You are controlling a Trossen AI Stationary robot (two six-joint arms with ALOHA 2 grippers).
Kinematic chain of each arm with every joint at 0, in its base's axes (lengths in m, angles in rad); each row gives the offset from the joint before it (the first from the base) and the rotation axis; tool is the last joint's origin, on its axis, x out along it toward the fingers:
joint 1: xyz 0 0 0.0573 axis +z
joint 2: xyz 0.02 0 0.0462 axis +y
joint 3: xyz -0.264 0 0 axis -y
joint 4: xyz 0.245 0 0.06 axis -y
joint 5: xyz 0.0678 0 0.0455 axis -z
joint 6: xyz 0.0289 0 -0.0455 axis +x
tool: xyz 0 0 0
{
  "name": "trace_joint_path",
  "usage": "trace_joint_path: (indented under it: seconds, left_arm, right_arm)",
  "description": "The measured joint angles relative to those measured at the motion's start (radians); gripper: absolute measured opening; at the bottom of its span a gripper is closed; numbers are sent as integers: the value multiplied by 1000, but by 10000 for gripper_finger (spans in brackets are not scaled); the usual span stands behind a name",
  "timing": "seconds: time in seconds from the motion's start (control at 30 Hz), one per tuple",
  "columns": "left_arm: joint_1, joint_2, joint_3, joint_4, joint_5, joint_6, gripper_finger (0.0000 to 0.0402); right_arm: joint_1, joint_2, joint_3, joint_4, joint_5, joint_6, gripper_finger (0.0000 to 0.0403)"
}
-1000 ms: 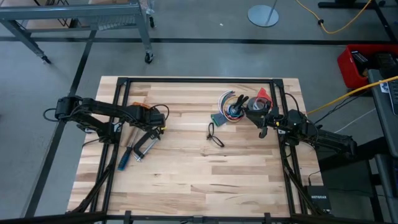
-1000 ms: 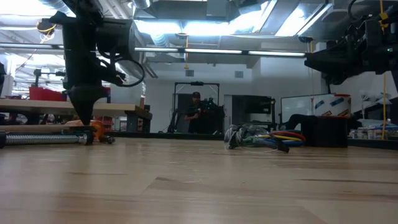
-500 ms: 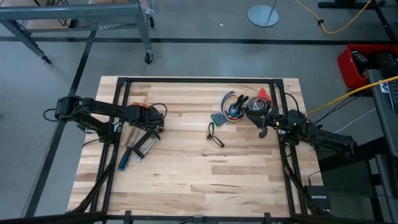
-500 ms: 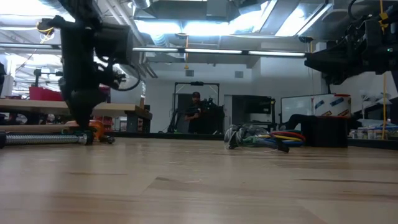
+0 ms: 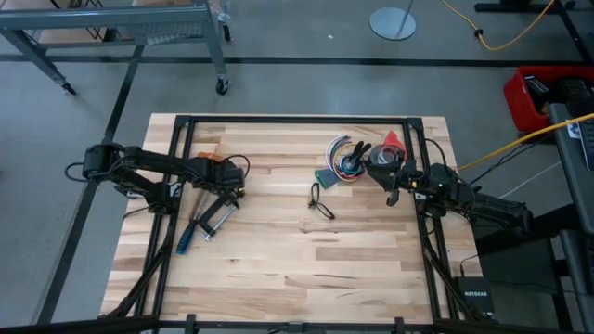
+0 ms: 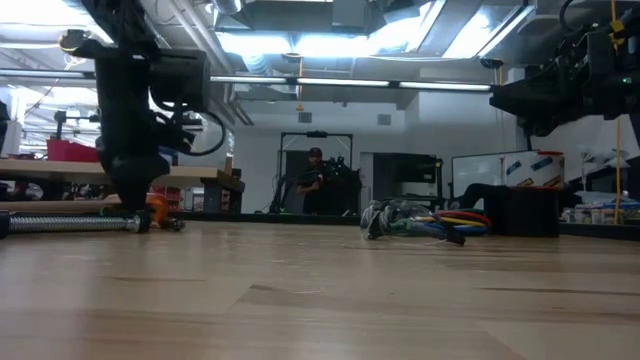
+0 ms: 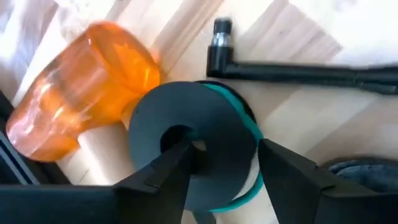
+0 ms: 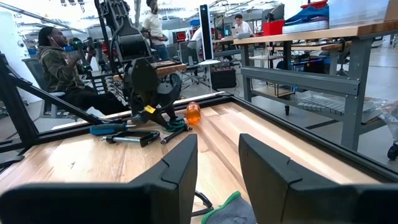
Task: Coil cords
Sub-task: Uncoil the green wire from the black spool
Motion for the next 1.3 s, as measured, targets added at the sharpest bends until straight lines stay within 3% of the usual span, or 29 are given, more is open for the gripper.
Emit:
trace_joint_path:
  seconds: [0.2, 0.43, 0.83, 1.3]
  left_arm:
    - [0, -4, -65, 116, -1, -1, 138]
    - [1, -19, -66, 98, 2, 21, 80]
    - [0, -50, 41, 32, 40, 4, 44]
    - [0, -59, 232, 34, 5, 71, 42]
  right_arm:
    - [0, 0, 0, -4, 0, 0, 122]
    - [0, 0, 0, 0, 0, 0, 122]
    - [0, 0, 0, 3, 0, 0, 122]
    - [0, 0, 0, 4, 0, 0, 122]
